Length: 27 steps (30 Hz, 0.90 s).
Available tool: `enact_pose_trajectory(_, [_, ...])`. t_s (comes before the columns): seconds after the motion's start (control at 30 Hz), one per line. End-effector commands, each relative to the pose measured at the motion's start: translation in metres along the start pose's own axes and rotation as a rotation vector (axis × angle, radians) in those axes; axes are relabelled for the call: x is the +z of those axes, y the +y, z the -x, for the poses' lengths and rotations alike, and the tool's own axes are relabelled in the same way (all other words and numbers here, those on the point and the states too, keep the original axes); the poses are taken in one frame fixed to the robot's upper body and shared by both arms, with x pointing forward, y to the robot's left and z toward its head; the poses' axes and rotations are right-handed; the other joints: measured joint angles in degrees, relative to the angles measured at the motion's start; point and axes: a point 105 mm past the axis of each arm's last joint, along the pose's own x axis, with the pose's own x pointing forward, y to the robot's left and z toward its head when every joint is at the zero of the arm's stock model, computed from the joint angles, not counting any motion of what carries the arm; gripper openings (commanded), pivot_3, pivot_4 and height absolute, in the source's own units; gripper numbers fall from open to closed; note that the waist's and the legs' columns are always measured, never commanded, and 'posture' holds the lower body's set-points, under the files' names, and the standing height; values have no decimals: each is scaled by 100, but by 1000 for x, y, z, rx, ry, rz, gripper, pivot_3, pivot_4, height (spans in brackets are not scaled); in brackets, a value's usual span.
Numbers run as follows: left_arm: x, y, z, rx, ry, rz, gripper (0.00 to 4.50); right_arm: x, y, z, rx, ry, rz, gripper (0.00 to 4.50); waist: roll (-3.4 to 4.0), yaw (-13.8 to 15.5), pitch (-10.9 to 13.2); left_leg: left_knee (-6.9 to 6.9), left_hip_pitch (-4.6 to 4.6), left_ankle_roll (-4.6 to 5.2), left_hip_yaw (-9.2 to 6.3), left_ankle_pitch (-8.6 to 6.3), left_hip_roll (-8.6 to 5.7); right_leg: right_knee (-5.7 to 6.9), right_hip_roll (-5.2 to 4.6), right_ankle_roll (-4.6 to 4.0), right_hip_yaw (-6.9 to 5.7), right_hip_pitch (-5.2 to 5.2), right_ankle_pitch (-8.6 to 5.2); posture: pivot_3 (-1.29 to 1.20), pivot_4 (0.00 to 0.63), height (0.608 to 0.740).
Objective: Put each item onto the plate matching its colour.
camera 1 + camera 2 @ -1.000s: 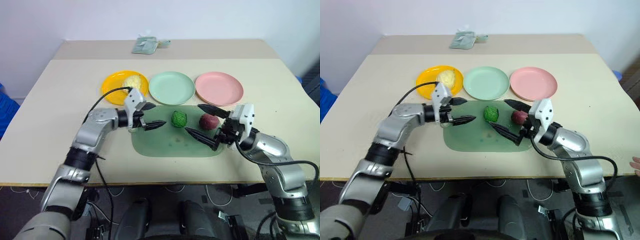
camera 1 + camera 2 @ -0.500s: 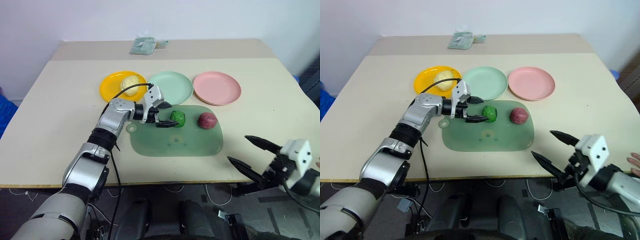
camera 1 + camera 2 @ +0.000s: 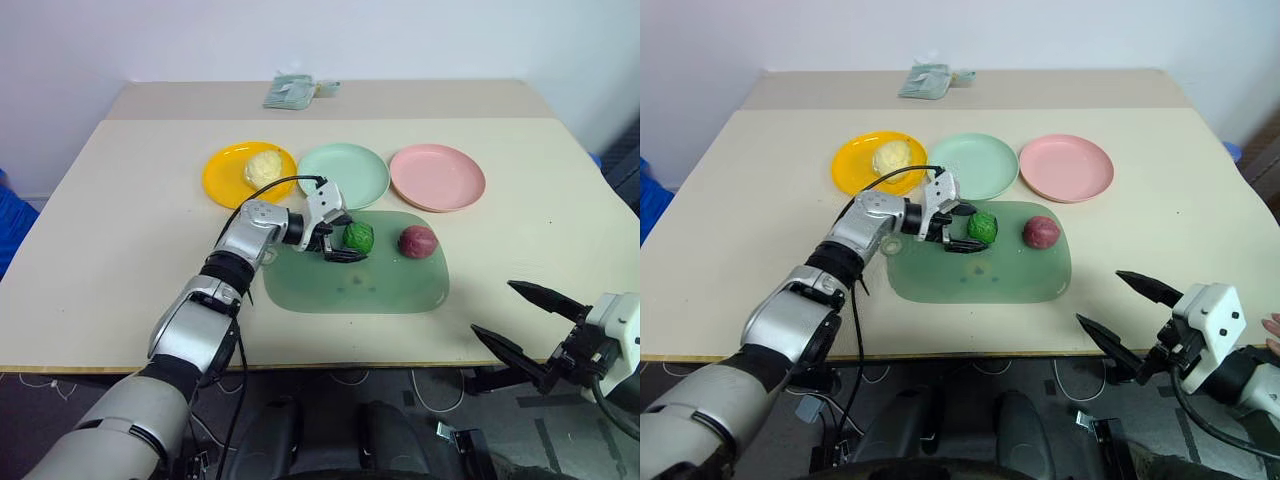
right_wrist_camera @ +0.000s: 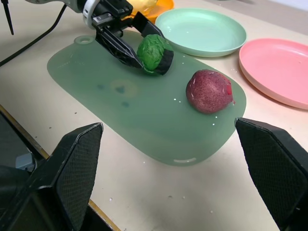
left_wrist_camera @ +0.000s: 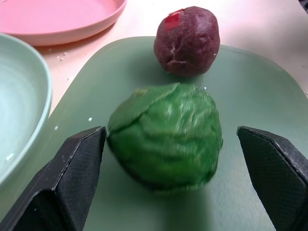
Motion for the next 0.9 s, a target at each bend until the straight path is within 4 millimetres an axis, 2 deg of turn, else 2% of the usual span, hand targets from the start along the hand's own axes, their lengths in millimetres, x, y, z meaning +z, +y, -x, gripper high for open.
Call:
enact_pose_trajectory(0.03, [19, 8, 1, 43, -48, -52, 3246, 12, 4, -2, 7, -45, 36, 4500, 0, 0, 0, 0, 0, 0, 0, 0, 0, 0, 0, 0, 0, 0, 0, 0, 150, 740])
enact_pose_trajectory(0.07, [20, 10, 1, 58, -55, -54, 2802, 12, 4, -2, 7, -47, 37, 4500, 0, 0, 0, 0, 0, 0, 0, 0, 0, 0, 0, 1, 0, 0, 0, 0, 150, 740])
enact_pose_trajectory(0.23, [32, 26, 6, 183, -105, -25, 2802, 14, 4, -5, 6, -57, 40, 4500, 0, 0, 0, 0, 0, 0, 0, 0, 0, 0, 0, 2, 0, -1, 0, 0, 150, 740])
enact_pose_trajectory(0.37, [67, 60, 15, 443, -225, 71, 2802, 18, 3, -13, 9, -90, 55, 4500, -9, 20, 6, 5, -4, 0, -1, 0, -1, 1, 3, 6, -1, -2, 3, 0, 150, 740])
enact_pose_trajectory(0.47, [77, 83, 22, 627, -238, 145, 2802, 24, 0, -23, 10, -128, 67, 4500, -16, 21, 9, 15, -10, 1, -1, 0, -3, 0, 6, 16, -4, -4, 8, 0, 150, 740])
enact_pose_trajectory(0.6, [77, 96, 23, 787, -221, 234, 2802, 31, 1, -40, 37, -170, 74, 4500, -15, 0, 9, 11, -10, 6, 1, -3, -10, 1, 5, 26, -5, -5, 3, 0, 150, 740])
enact_pose_trajectory(0.77, [63, 94, 14, 846, -167, 271, 2802, 33, 2, -56, 62, -192, 94, 4500, -17, -1, 10, 10, -11, 6, 2, -3, -14, 4, 6, 28, -5, -8, 2, 0, 150, 740])
enact_pose_trajectory(0.87, [51, 91, 10, 861, -145, 295, 3689, 35, -3, -68, 46, -211, 112, 4500, -17, -2, 10, 13, -11, 6, 4, -3, -15, 7, 5, 29, -3, -9, 3, 0, 150, 740])
enact_pose_trajectory(0.9, [49, 90, 8, 861, -141, 294, 4165, 34, -5, -71, 43, -210, 118, 4500, -17, 3, 10, 13, -11, 6, 4, -3, -15, 7, 6, 29, -3, -9, 4, 0, 150, 740])
